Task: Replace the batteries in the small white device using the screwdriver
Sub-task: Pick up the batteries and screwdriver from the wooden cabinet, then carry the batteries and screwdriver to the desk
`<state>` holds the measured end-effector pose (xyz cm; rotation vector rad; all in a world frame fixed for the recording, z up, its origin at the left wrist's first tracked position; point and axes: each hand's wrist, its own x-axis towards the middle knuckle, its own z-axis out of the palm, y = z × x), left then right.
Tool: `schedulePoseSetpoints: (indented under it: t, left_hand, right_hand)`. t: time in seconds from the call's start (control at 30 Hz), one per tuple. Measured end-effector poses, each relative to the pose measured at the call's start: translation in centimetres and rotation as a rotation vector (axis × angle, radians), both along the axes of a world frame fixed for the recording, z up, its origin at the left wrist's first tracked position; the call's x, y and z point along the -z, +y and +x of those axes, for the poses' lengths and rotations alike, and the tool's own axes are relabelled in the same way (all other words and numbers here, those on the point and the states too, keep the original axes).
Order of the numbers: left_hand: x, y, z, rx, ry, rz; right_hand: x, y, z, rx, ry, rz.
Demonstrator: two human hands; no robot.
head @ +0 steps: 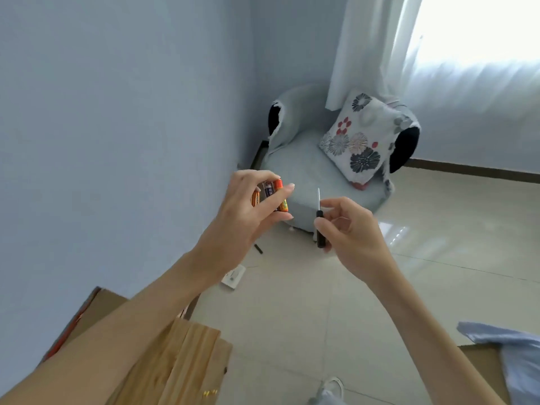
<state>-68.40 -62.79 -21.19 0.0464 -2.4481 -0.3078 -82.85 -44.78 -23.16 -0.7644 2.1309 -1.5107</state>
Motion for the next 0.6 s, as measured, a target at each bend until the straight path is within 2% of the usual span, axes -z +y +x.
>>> schedulePoseSetpoints:
  t: [0.33, 0.6]
  left_hand:
    - [-3.1, 10.7, -26.0, 0.43, 0.082, -0.026]
    - [-3.7, 17.7, -45.2, 0.738, 0.093, -0.039]
  right_hand:
    - [-4.0, 15.2, -18.1, 0.335, 0.079, -0.042]
    - [-5.5, 23.3, -30.4, 0.647, 0.1, -0.073]
